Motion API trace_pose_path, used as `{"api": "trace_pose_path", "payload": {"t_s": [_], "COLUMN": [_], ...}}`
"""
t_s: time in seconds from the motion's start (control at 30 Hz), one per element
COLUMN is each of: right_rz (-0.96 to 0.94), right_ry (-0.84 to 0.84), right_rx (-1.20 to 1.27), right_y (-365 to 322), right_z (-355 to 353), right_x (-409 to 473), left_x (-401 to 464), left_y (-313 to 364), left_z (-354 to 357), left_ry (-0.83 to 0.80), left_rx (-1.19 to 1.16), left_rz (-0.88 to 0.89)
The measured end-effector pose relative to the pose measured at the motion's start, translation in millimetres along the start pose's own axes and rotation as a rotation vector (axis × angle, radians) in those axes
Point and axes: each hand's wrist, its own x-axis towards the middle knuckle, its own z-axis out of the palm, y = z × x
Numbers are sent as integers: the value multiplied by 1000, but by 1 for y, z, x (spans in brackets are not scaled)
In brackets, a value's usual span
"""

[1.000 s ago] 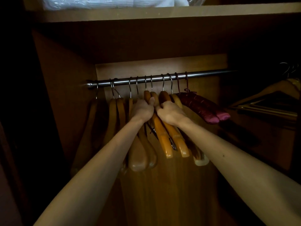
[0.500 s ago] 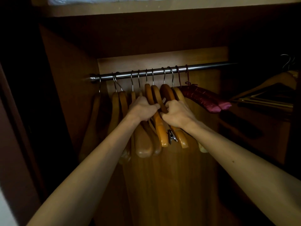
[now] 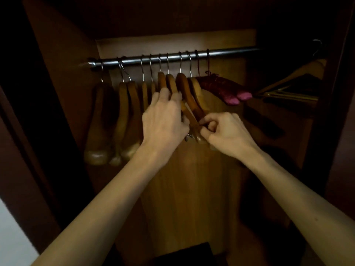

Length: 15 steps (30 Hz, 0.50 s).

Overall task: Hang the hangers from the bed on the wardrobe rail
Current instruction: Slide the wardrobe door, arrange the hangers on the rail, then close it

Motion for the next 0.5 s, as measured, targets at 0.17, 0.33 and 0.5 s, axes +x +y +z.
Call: {"api": "trace_pose_path", "payload": {"t_s": [0.17,0.33,0.5], "right_rz": [-15,160,365], "right_ry": [-3,-65,-183], "right_rx": [14,17,-28], "right_y": [33,91,157], "right_z": [1,14,35], "right_x": [-58,-128,-198], "left_x": [-53,-108,-144], "left_y": [28,64,125], "left_z": [18,65,138], "left_ry": [38,-266,-673], "left_rx": [-187,-476,-626], "left_rz": [338,338,247]}}
